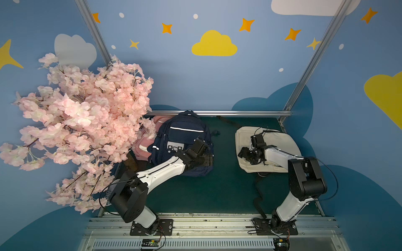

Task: Zip up the backpack
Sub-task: Adjust the backpack at the center of the board.

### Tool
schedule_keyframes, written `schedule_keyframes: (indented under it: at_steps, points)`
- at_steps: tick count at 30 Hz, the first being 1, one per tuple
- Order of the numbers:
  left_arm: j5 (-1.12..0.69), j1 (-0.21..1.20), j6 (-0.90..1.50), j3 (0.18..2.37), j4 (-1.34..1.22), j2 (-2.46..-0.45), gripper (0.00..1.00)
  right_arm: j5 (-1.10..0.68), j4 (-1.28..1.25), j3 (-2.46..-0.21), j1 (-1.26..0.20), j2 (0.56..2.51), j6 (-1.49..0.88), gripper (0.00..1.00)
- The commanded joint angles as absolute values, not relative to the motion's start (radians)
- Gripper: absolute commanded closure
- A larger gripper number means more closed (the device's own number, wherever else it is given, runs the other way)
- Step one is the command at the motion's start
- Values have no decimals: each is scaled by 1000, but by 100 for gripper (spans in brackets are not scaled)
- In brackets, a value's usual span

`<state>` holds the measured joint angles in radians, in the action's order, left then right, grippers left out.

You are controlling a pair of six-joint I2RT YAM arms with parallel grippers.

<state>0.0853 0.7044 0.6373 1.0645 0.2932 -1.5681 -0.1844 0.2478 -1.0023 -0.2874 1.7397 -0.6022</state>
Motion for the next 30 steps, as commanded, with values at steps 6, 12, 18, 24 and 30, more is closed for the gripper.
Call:
schedule_keyframes:
  at_steps: [6,12,18,24,30]
  points:
    - [43,771,659,1213,291,-1728,19,-207,335,-1007,-290,1616,-598,25]
    - [13,794,617,1429,330,-1926,18,-133,469,-948,-155,1477,-551,25]
    - [-2,773,546,1725,438,-2170,17,-60,464,-777,-133,1308,-602,25]
    - [19,754,493,2007,591,-2387,18,-10,533,-685,-116,1167,-647,25]
    - [-50,758,505,2181,649,-2528,38,7,366,-504,-109,1098,-789,25]
